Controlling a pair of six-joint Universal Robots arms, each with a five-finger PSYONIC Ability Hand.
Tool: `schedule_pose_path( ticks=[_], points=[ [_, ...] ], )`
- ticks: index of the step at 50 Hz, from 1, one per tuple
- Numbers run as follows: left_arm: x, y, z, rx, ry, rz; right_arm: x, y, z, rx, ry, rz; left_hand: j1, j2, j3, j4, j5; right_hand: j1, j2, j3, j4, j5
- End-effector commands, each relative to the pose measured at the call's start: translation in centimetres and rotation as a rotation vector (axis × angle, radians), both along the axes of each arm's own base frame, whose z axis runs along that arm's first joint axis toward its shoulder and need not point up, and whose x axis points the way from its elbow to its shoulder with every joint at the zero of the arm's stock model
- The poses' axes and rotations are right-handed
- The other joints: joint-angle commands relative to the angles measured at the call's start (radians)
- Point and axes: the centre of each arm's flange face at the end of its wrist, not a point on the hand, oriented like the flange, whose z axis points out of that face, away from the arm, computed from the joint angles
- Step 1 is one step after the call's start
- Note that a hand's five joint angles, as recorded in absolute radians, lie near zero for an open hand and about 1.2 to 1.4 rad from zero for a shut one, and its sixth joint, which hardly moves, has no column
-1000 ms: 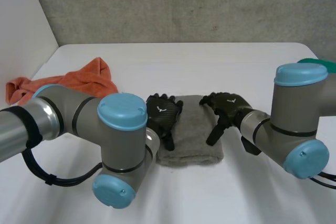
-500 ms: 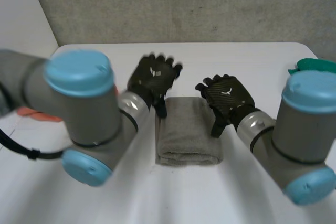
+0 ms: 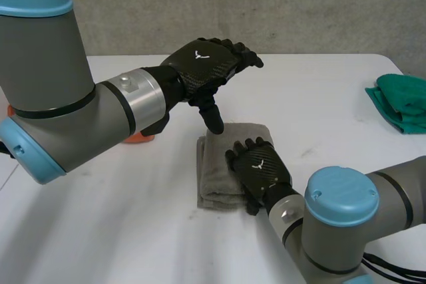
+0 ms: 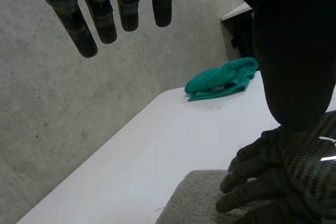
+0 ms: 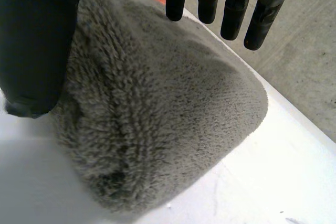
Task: Fold the laundry.
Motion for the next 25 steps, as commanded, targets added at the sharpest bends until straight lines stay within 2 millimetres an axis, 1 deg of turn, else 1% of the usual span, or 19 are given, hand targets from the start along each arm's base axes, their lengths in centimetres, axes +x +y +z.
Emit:
schedule_pose_path(
  ticks=[1,7,11,17,19,25],
  points=[
    [-0.1,0.1,-0.2,0.001,-0.004,0.003,0.5,-0.8,-0.6,-0.004,0.01,0.004,0.013,0.016,0.006,0.01,0.011,0.0,-0.045,-0.04,-0.057,-0.054],
    [-0.2,0.2,-0.4,0.005,-0.007,0.0,0.5,-0.9,-0.6,-0.004,0.011,-0.003,0.016,0.019,0.009,0.013,0.014,0.0,-0.045,-0.04,-0.057,-0.054],
    [-0.1,0.2,-0.4,0.006,-0.008,0.0,0.2,-0.5,-0.5,0.007,0.015,-0.002,0.016,0.019,0.009,0.013,0.014,0.0,-0.045,-0.04,-0.057,-0.054],
    [-0.1,0.2,-0.4,0.005,-0.007,0.001,-0.3,0.0,0.4,0.005,0.0,-0.006,0.016,0.019,0.009,0.013,0.014,0.0,-0.045,-0.04,-0.057,-0.054],
    [-0.1,0.2,-0.5,0.006,-0.008,0.001,-0.2,0.0,0.3,0.006,0.001,-0.003,0.016,0.019,0.009,0.013,0.014,0.0,-0.045,-0.04,-0.057,-0.054],
    [-0.2,0.1,-0.8,0.015,-0.012,0.0,0.0,-0.4,-1.0,0.012,0.027,-0.001,0.013,0.016,0.006,0.01,0.011,0.0,-0.045,-0.04,-0.057,-0.054]
  ],
)
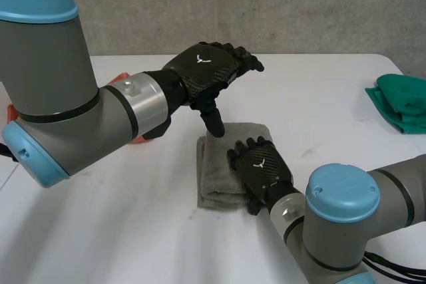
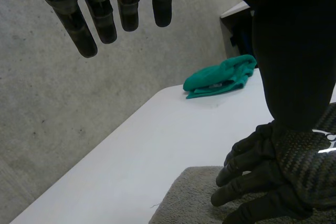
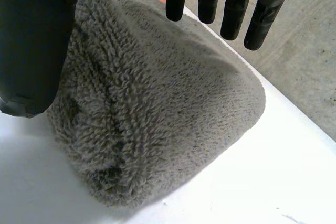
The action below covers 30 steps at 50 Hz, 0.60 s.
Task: Fold the laundry.
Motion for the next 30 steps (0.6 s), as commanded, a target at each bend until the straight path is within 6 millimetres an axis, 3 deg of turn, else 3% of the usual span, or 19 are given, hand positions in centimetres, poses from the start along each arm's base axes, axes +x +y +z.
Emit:
schedule_pose_path(
  ticks=[1,7,16,21,25,30],
  points=[
    [-0.1,0.0,-0.3,0.009,-0.004,-0.003,0.2,-0.4,-1.3,0.005,0.023,0.005,0.013,0.016,0.006,0.01,0.011,0.0,-0.045,-0.04,-0.057,-0.05],
    [-0.1,-0.1,-0.4,0.011,-0.005,-0.001,1.0,-1.3,-1.7,-0.002,0.019,0.006,0.013,0.016,0.006,0.01,0.011,0.022,-0.023,-0.018,-0.035,-0.028],
    [-0.1,-0.1,-0.4,0.012,-0.004,0.0,2.1,-2.7,-0.3,-0.052,-0.024,0.006,0.016,0.019,0.009,0.013,0.014,0.21,0.165,0.17,0.153,0.16],
    [0.0,-0.2,-0.4,0.01,-0.004,0.003,2.5,-3.3,-0.6,-0.055,-0.025,0.005,0.016,0.019,0.009,0.013,0.014,0.234,0.189,0.194,0.177,0.184],
    [0.0,-0.2,-0.4,0.012,-0.003,0.004,2.9,-3.8,-1.1,-0.055,-0.023,0.007,0.016,0.019,0.009,0.013,0.014,0.45,0.405,0.41,0.393,0.4],
    [0.0,-0.1,-0.4,0.012,-0.003,0.002,3.2,-4.7,-0.7,-0.073,-0.042,0.0,0.016,0.019,0.009,0.013,0.014,1.186,1.141,1.146,1.129,1.136]
  ],
)
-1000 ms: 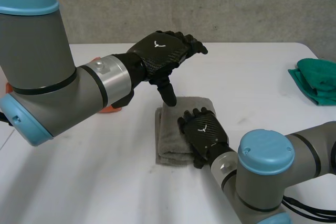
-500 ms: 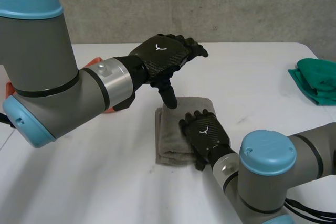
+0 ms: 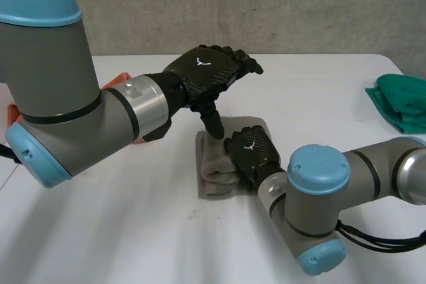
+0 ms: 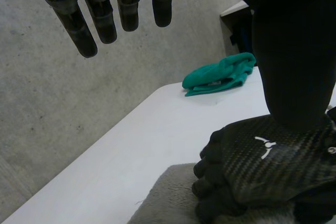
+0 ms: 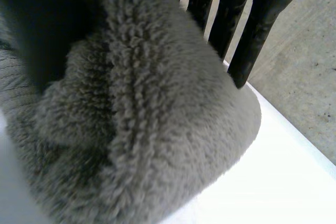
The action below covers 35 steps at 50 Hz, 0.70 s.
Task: Fold the laundry.
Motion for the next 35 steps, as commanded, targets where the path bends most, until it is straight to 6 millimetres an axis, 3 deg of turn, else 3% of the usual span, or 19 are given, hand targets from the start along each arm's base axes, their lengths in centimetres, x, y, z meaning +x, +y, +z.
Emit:
schedule_pose_path(
  ticks=[1,10,15,20,30,35],
  points=[
    [0.0,0.1,0.0,0.0,0.001,0.001,0.2,-1.4,0.3,-0.017,-0.016,-0.014,0.016,0.019,0.009,0.013,0.014,0.788,0.681,0.684,0.686,0.726],
    [0.1,0.0,0.2,0.018,0.015,0.008,-4.7,-5.7,0.7,-0.007,0.055,-0.081,0.016,0.019,0.009,0.013,0.014,0.788,0.681,0.684,0.687,0.727],
    [0.2,0.0,0.1,0.023,0.014,0.009,-10.1,-9.6,0.9,-0.066,0.162,-0.132,0.019,0.022,0.012,0.016,0.016,0.788,0.681,0.684,0.687,0.727],
    [0.3,0.1,-0.2,0.032,0.008,0.01,-13.7,-12.4,1.2,-0.138,0.255,-0.172,0.016,0.019,0.009,0.013,0.014,0.788,0.681,0.684,0.687,0.727],
    [0.4,0.2,-0.9,0.052,-0.004,0.01,-15.1,-16.6,4.0,-0.299,0.225,-0.119,0.019,0.022,0.012,0.016,0.016,0.788,0.681,0.684,0.687,0.727],
    [0.4,0.2,-0.8,0.048,-0.002,0.013,-15.2,-19.7,8.2,-0.441,0.183,-0.147,0.019,0.022,0.012,0.016,0.016,0.788,0.681,0.684,0.687,0.727]
  ],
)
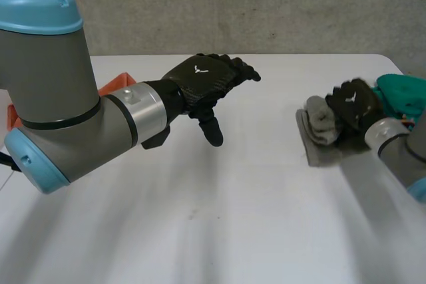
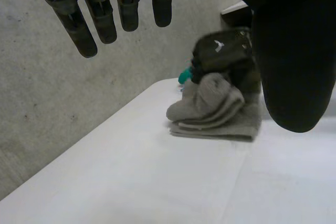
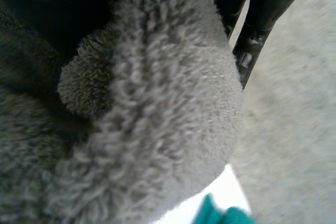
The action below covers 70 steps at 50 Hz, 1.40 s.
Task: Fold the laundry.
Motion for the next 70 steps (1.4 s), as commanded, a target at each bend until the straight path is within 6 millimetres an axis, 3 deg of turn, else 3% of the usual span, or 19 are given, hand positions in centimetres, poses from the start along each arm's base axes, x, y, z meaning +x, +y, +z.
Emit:
schedule_pose_path(
  ticks=[1,7,12,18,22,30,34,37,41,42,43,47,52,57,63,66,67,68,70],
  points=[
    [0.0,-0.1,0.0,-0.004,0.001,0.003,0.0,-4.0,5.4,-0.18,-0.059,0.008,0.019,0.022,0.012,0.016,0.016,0.476,0.228,0.248,0.224,0.284],
    [0.0,0.0,0.0,-0.001,-0.001,0.001,-2.0,-7.5,10.1,-0.29,-0.177,-0.03,0.019,0.022,0.012,0.016,0.016,0.476,0.228,0.248,0.224,0.284],
    [0.0,0.1,0.0,-0.002,0.0,0.0,-4.4,-9.9,10.5,-0.314,-0.19,-0.075,0.022,0.025,0.015,0.019,0.019,0.476,0.228,0.248,0.224,0.284],
    [0.0,0.1,0.0,-0.004,0.001,-0.002,-8.2,-12.5,8.7,-0.283,-0.182,-0.157,0.022,0.025,0.015,0.019,0.019,0.476,0.228,0.248,0.224,0.284],
    [-0.1,0.2,0.0,-0.002,0.0,-0.004,-12.1,-14.3,5.8,-0.248,-0.171,-0.241,0.022,0.025,0.015,0.019,0.019,0.476,0.228,0.248,0.224,0.284],
    [-0.2,0.1,-0.2,0.001,-0.003,-0.004,-16.0,-15.1,0.4,-0.161,-0.089,-0.307,0.037,0.04,0.03,0.034,0.034,0.476,0.228,0.248,0.224,0.284],
    [-0.3,0.2,-0.4,0.004,-0.006,-0.008,-18.5,-14.8,-0.9,-0.143,0.0,-0.34,0.037,0.04,0.03,0.034,0.034,0.476,0.228,0.248,0.224,0.284],
    [-0.2,0.1,-0.4,0.003,-0.005,-0.007,-18.8,-14.2,-1.8,-0.109,0.046,-0.319,0.037,0.04,0.03,0.034,0.034,0.476,0.228,0.248,0.224,0.284],
    [-0.2,0.1,-0.2,-0.001,-0.003,-0.004,-18.9,-13.1,-2.8,-0.062,0.124,-0.27,0.037,0.04,0.03,0.034,0.034,-0.003,-0.25,-0.23,-0.254,-0.195],
    [-0.2,0.1,-0.2,-0.002,-0.002,-0.005,-19.0,-12.7,-2.6,-0.055,0.156,-0.263,0.037,0.04,0.03,0.034,0.034,-0.472,-0.72,-0.7,-0.724,-0.665],
    [-0.2,0.1,-0.2,-0.002,-0.002,-0.005,-19.0,-12.5,-2.4,-0.049,0.173,-0.263,0.037,0.04,0.03,0.034,0.034,-0.733,-0.981,-0.961,-0.984,-0.925],
    [-0.1,0.1,-0.1,-0.004,-0.001,-0.002,-19.9,-11.5,-0.3,-0.016,0.209,-0.289,0.037,0.04,0.03,0.034,0.034,-0.746,-0.994,-0.974,-0.997,-0.938],
    [-0.1,0.2,-0.1,-0.004,-0.001,-0.002,-20.8,-9.7,3.5,0.056,0.118,-0.324,0.037,0.04,0.03,0.034,0.034,-0.746,-0.994,-0.974,-0.997,-0.938],
    [-0.1,0.2,0.0,-0.005,0.0,-0.002,-21.0,-8.3,10.4,0.01,0.007,-0.421,0.037,0.04,0.03,0.034,0.034,-0.746,-0.994,-0.974,-0.997,-0.938],
    [0.2,0.3,0.8,-0.02,0.011,0.003,-21.8,-7.2,16.0,-0.101,-0.006,-0.611,0.034,0.037,0.027,0.031,0.031,-0.746,-0.994,-0.974,-0.997,-0.938],
    [0.4,0.2,1.2,-0.031,0.018,0.007,-19.0,-6.4,19.0,-0.172,-0.037,-0.594,0.028,0.031,0.021,0.025,0.025,-0.746,-0.994,-0.974,-0.997,-0.938],
    [0.4,0.2,1.3,-0.031,0.02,0.009,-17.4,-6.3,19.5,-0.186,-0.051,-0.561,0.028,0.031,0.021,0.025,0.025,-0.746,-0.994,-0.974,-0.997,-0.938],
    [0.5,0.1,1.3,-0.032,0.02,0.012,-14.0,-5.6,20.7,-0.211,-0.09,-0.487,0.025,0.028,0.018,0.022,0.022,-0.746,-0.994,-0.974,-0.997,-0.938],
    [0.7,0.1,1.9,-0.046,0.027,0.027,-10.9,-4.8,21.5,-0.221,-0.133,-0.418,0.022,0.025,0.015,0.019,0.019,-0.746,-0.994,-0.974,-0.997,-0.938]
  ],
)
